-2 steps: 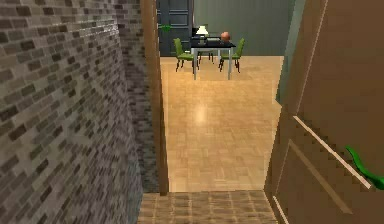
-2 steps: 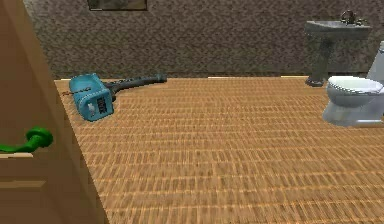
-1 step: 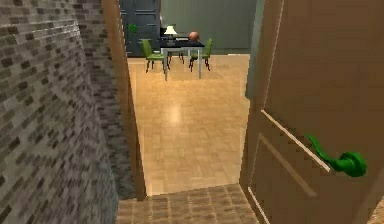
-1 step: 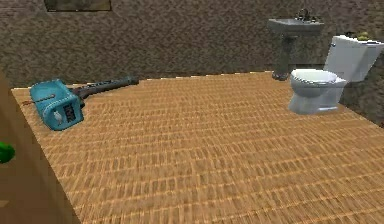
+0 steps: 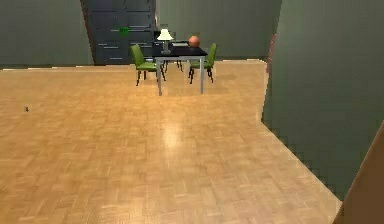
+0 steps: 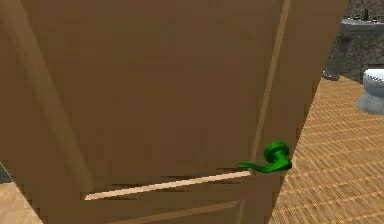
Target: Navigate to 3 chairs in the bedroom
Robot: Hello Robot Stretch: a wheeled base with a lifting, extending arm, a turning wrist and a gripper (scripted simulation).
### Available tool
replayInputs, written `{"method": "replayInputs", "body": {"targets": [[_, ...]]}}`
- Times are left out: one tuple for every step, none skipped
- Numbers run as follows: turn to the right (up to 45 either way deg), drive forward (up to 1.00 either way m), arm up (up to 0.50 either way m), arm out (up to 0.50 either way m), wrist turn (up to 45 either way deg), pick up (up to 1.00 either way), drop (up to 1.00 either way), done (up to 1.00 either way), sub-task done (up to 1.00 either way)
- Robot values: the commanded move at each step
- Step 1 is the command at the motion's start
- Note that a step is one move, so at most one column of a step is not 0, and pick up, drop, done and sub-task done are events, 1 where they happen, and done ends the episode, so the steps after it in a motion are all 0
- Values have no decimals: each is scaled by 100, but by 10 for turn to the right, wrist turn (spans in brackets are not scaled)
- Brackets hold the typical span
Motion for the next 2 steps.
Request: {"method": "replayInputs", "body": {"targets": [[60, 0, 0, 0, 0, 0, 0, 0, 0], [0, 35, 0, 0, 0, 0, 0, 0, 0]]}}
